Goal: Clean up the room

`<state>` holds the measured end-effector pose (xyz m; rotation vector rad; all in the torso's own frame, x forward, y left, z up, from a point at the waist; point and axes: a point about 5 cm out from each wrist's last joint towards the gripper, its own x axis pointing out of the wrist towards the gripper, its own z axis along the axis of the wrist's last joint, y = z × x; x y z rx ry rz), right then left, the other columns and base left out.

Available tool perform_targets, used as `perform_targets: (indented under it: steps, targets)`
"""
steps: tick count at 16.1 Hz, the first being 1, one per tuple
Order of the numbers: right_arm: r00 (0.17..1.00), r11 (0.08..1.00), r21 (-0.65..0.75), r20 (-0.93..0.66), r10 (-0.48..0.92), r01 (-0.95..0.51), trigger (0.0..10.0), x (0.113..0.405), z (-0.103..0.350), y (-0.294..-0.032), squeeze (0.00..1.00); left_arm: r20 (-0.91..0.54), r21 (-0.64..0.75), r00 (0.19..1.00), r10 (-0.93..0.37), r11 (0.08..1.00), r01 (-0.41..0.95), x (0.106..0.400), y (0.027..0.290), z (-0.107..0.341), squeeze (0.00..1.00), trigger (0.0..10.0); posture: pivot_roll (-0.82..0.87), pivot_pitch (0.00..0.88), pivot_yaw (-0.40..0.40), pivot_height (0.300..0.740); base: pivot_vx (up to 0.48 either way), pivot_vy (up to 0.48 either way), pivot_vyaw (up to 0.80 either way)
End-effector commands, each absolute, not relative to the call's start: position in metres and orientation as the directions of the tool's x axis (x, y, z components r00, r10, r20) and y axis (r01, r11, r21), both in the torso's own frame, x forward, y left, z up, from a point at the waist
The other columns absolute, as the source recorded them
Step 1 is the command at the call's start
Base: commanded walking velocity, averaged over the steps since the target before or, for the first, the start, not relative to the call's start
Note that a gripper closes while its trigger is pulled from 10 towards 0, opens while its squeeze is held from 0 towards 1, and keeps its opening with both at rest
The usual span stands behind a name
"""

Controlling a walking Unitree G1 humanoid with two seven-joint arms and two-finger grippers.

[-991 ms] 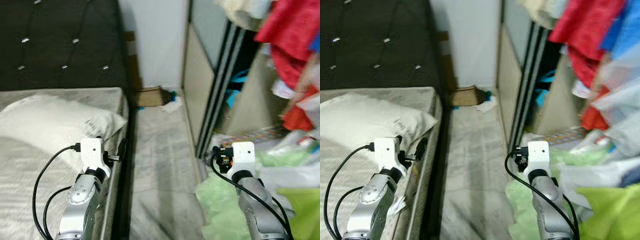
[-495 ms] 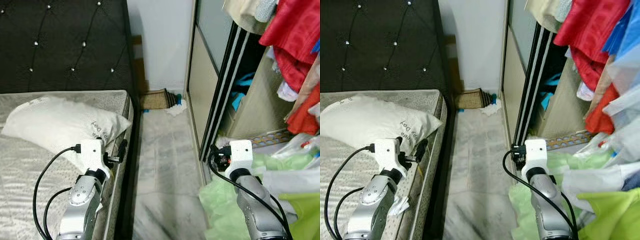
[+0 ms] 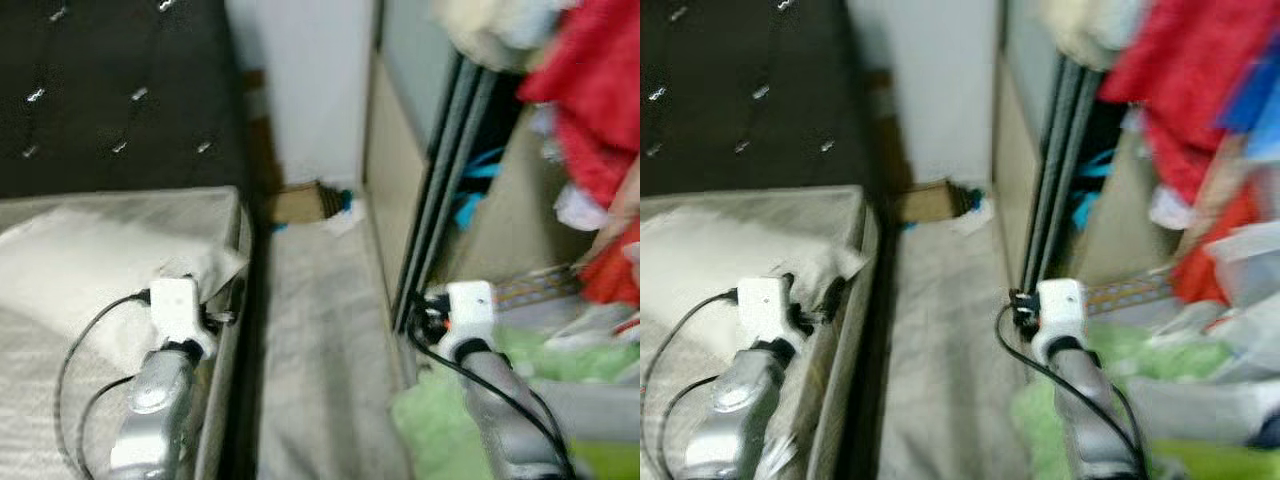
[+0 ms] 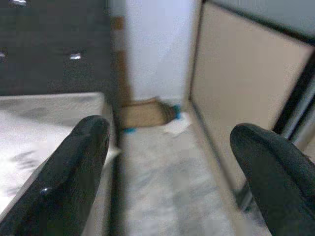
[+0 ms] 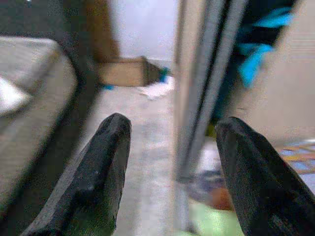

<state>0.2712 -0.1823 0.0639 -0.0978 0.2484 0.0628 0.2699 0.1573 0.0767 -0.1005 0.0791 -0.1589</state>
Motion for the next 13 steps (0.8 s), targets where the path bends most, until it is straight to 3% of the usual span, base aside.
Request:
perform_targets:
  steps: [1, 3, 5, 7, 11, 13]
  targets:
    - [0.974, 0.994, -0.071, -0.218, 0.067, -0.084, 10.0, 0.275, 0.070, -0.175, 0.00, -0.079, -0.085, 0.987, -0.142, 0.987, 0.135, 0.269, 0.167, 0.076, 0.00, 10.0, -0.19, 0.000, 0.047, 0.740, 0.382, 0.000, 0.00]
    - [0.972, 0.994, -0.063, -0.224, 0.076, -0.092, 10.0, 0.274, 0.070, -0.175, 0.00, -0.087, -0.080, 0.987, -0.134, 0.989, 0.127, 0.270, 0.167, 0.075, 0.00, 10.0, -0.20, 0.000, 0.046, 0.740, 0.308, 0.000, 0.00]
    - [0.969, 0.992, -0.046, -0.225, 0.105, -0.119, 10.0, 0.272, 0.069, -0.172, 0.00, -0.086, -0.070, 0.993, -0.080, 0.995, 0.074, 0.270, 0.168, 0.076, 0.00, 10.0, -0.20, 0.000, 0.046, 0.740, 0.000, 0.000, 0.00]
    - [0.963, 0.987, 0.004, -0.220, 0.156, -0.159, 10.0, 0.270, 0.073, -0.164, 0.00, -0.086, -0.093, 0.991, -0.104, 0.991, 0.096, 0.260, 0.165, 0.081, 0.00, 10.0, -0.18, 0.000, 0.035, 0.740, 0.000, 0.000, 0.00]
    - [0.916, 0.934, 0.056, -0.183, 0.357, -0.352, 10.0, 0.267, 0.080, -0.115, 0.00, -0.159, -0.040, 0.968, -0.195, 0.981, 0.191, 0.246, 0.160, 0.071, 0.00, 10.0, -0.09, 0.000, -0.041, 0.740, 0.000, 0.000, 0.00]
    - [0.908, 0.918, 0.011, -0.148, 0.393, -0.396, 10.0, 0.272, 0.090, -0.099, 0.00, -0.141, -0.001, 0.979, -0.148, 0.989, 0.150, 0.245, 0.170, 0.079, 0.00, 10.0, -0.09, 0.000, -0.037, 0.740, 0.000, 0.000, 0.00]
